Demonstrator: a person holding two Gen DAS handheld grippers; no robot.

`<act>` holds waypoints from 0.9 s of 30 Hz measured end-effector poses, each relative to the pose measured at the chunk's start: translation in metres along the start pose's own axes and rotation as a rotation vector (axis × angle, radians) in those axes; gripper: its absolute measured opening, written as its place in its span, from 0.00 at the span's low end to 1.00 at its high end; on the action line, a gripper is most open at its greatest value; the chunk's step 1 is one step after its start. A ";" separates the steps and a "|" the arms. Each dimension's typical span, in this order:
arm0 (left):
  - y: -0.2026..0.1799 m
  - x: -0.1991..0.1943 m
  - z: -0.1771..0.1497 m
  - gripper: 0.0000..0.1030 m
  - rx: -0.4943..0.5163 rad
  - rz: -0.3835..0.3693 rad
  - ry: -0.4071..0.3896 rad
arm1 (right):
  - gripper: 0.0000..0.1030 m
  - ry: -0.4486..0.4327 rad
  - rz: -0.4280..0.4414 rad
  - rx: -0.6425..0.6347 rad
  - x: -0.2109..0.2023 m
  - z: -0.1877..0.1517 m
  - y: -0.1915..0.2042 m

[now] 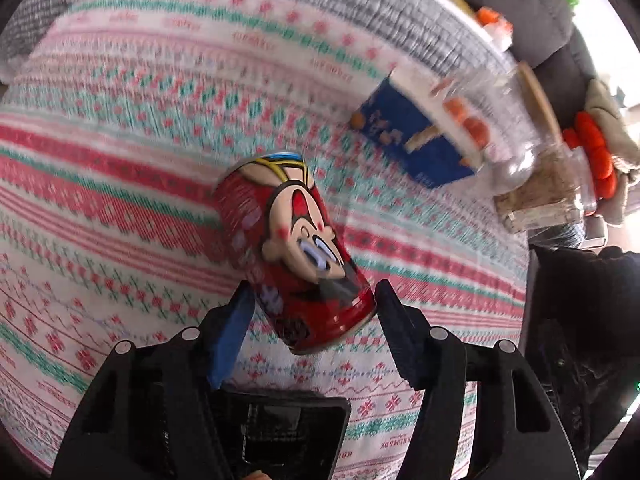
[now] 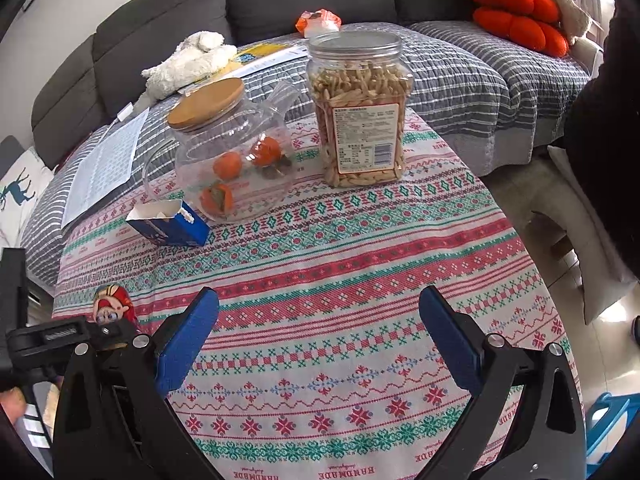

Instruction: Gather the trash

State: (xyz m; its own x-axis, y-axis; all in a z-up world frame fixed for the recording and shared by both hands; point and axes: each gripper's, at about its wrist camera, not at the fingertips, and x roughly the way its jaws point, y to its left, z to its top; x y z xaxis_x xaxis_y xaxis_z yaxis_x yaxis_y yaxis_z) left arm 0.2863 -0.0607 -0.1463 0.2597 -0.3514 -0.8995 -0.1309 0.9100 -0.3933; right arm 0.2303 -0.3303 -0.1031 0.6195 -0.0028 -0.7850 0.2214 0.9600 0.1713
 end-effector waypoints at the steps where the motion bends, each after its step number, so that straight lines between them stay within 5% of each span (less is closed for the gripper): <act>1: 0.000 -0.008 0.001 0.59 0.014 0.000 -0.026 | 0.93 -0.007 -0.003 -0.018 0.000 0.000 0.004; 8: 0.010 -0.063 0.007 0.54 0.114 -0.001 -0.151 | 0.93 -0.134 -0.001 -0.350 0.016 0.012 0.074; 12: 0.027 -0.084 0.008 0.52 0.155 0.038 -0.202 | 0.89 -0.134 0.026 -0.535 0.040 0.019 0.118; 19: 0.074 -0.101 0.009 0.51 0.137 0.074 -0.209 | 0.74 -0.143 0.060 -0.651 0.082 0.027 0.151; 25: 0.093 -0.098 0.008 0.50 0.129 0.078 -0.187 | 0.50 -0.165 -0.035 -0.749 0.091 0.009 0.170; 27: 0.097 -0.099 0.008 0.50 0.122 0.077 -0.189 | 0.32 -0.165 -0.021 -0.706 0.084 0.010 0.164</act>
State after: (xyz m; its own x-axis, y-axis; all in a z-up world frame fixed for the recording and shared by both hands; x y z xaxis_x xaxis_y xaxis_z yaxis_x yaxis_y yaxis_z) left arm 0.2560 0.0643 -0.0940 0.4296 -0.2433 -0.8696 -0.0430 0.9564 -0.2889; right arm 0.3265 -0.1756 -0.1353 0.7383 -0.0117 -0.6744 -0.2701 0.9110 -0.3115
